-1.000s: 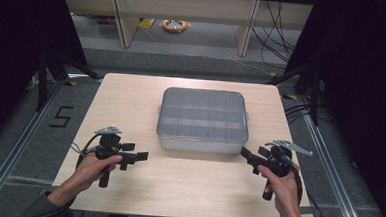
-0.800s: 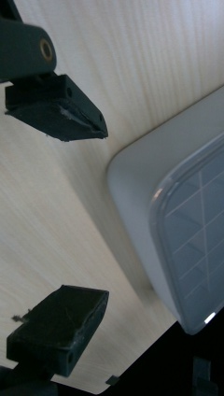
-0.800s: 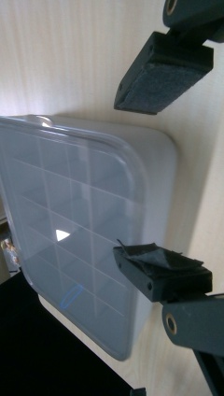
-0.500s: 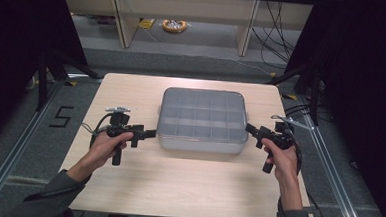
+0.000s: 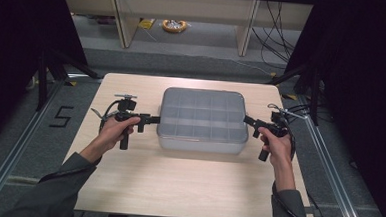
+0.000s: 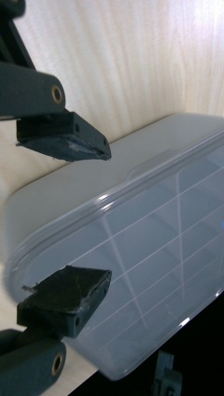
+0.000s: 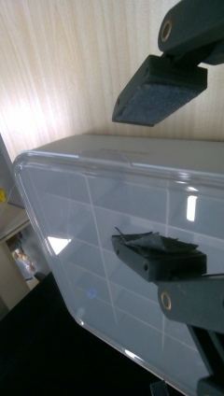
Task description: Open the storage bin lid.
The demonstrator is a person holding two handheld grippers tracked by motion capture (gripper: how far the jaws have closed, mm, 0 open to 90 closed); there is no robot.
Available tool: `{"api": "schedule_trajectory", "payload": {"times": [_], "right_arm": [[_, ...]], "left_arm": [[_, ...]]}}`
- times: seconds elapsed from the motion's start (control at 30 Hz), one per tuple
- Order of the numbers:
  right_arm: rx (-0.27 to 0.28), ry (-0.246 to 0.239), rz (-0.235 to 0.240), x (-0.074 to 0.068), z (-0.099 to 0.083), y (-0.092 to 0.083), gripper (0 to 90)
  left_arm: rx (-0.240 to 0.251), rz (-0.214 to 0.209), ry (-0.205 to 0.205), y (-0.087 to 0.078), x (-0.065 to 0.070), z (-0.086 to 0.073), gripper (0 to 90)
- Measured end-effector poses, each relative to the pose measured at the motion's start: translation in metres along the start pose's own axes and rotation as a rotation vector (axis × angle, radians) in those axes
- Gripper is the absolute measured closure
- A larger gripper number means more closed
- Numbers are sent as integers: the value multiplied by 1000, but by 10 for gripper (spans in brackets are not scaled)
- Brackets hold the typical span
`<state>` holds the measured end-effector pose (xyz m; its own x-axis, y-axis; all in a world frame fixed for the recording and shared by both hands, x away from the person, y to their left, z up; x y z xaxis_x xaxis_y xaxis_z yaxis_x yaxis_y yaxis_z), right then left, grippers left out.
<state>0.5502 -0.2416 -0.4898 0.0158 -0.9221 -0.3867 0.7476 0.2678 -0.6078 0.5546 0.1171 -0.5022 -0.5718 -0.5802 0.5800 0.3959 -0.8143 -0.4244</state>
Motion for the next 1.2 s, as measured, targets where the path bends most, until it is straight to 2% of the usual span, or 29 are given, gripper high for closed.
{"api": "schedule_trajectory", "payload": {"times": [0.03,0.07,0.1,0.13,0.17,0.2,0.23,0.3,0.33,0.43,0.47,0.57,0.6,0.63,0.67,0.73,0.83,0.87,0.9,0.97,1.07,1.1,1.17,1.2], "right_arm": [[-10,2,1,0,0,1,362],[-30,25,8,-2,2,4,383],[-30,25,8,-2,2,4,383],[-19,3,2,0,6,10,404],[-19,3,2,0,6,10,404],[-31,27,6,-2,7,13,408],[-31,27,6,-2,7,13,408],[-27,29,6,-1,8,18,425],[-38,55,9,-3,8,20,433],[-61,75,3,-2,7,24,454],[-62,68,9,-2,7,26,457],[-70,79,16,-3,5,30,468],[-63,69,9,-1,5,34,470],[-67,74,24,-3,4,34,476],[-78,100,19,-4,3,35,483],[-75,93,32,-5,2,37,496],[-89,103,33,-7,0,37,539],[-77,89,36,-7,1,37,548],[-57,68,12,-6,2,39,551],[-55,67,2,-7,2,37,563],[-45,79,-3,-7,3,34,581],[-34,89,-6,-8,4,33,582],[-1,53,-31,-7,6,31,588],[-2,66,-29,-10,6,29,595]], "left_arm": [[-3,0,-9,2,-5,3,376],[2,4,-22,3,-8,6,401],[14,15,-30,4,-11,9,401],[10,13,-32,7,-14,12,423],[12,9,-36,8,-15,13,423],[9,0,-52,11,-17,15,439],[-8,-10,-51,11,-18,14,439],[4,-23,-77,16,-21,19,448],[7,-21,-84,18,-22,20,459],[9,-30,-103,23,-26,22,480],[5,-41,-96,24,-26,23,487],[13,-27,-92,29,-27,25,506],[19,-28,-97,30,-26,26,513],[15,-33,-92,31,-26,27,523],[11,-32,-89,32,-25,27,526],[12,-29,-87,35,-25,27,537],[11,-6,-80,39,-26,27,571],[14,-1,-78,39,-26,27,574],[16,0,-72,39,-26,27,577],[33,12,-90,38,-26,28,605],[35,7,-98,37,-25,28,611],[43,8,-92,36,-23,29,616],[55,23,-75,34,-18,32,620],[61,32,-73,32,-16,34,624]]}}
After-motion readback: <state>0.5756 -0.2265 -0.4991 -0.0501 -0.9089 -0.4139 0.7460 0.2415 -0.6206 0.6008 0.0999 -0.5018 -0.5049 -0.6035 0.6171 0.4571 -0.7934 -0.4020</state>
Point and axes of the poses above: each handheld gripper's, and its own axes: y roughly forward along the jaws, z roughly out of its top, x roughly to its right, the point moved 10 cm from there along y, roughly forward along the jaws, and after that the axes turned 11 degrees about -z, right-handed, at the moved point
